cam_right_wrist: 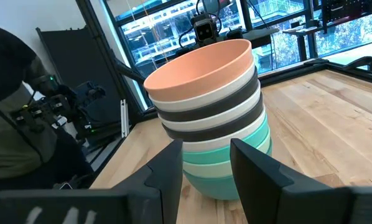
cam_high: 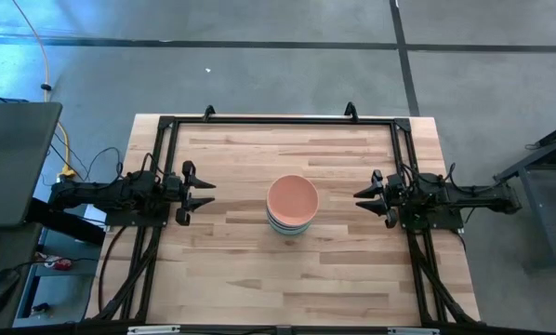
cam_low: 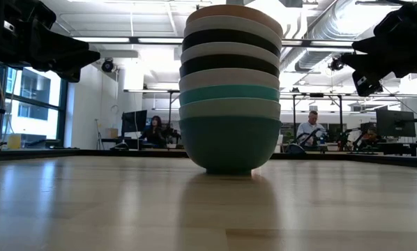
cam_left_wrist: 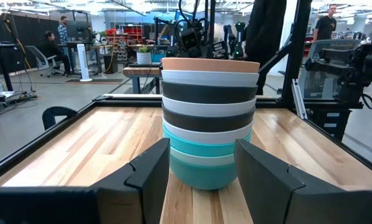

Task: Nest bowls inside each other
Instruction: Return to Home Position

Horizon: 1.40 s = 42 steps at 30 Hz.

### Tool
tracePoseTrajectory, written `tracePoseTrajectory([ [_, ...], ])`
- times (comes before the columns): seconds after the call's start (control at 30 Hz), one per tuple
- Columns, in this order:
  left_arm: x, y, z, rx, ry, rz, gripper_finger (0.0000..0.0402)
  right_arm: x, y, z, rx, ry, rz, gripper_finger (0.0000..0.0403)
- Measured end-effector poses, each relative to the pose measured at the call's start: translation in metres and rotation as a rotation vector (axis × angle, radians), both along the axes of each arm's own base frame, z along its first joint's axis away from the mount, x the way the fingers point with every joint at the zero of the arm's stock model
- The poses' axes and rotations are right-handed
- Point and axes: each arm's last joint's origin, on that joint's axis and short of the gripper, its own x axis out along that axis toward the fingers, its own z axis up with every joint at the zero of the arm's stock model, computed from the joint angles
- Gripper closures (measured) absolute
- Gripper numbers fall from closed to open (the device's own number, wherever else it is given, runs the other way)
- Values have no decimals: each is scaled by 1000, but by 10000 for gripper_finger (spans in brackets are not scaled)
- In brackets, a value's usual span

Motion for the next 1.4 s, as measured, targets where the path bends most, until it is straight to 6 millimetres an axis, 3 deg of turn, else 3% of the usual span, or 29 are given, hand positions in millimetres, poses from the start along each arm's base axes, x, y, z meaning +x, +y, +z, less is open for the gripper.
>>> tracePoseTrajectory([
  [0.47, 0, 0, 0, 0, 0, 0, 234, 0, 0, 0, -371, -34, -23, 276],
  [1.4, 0, 0, 0, 0, 0, 0, 234, 0, 0, 0, -330, -29, -23, 276],
])
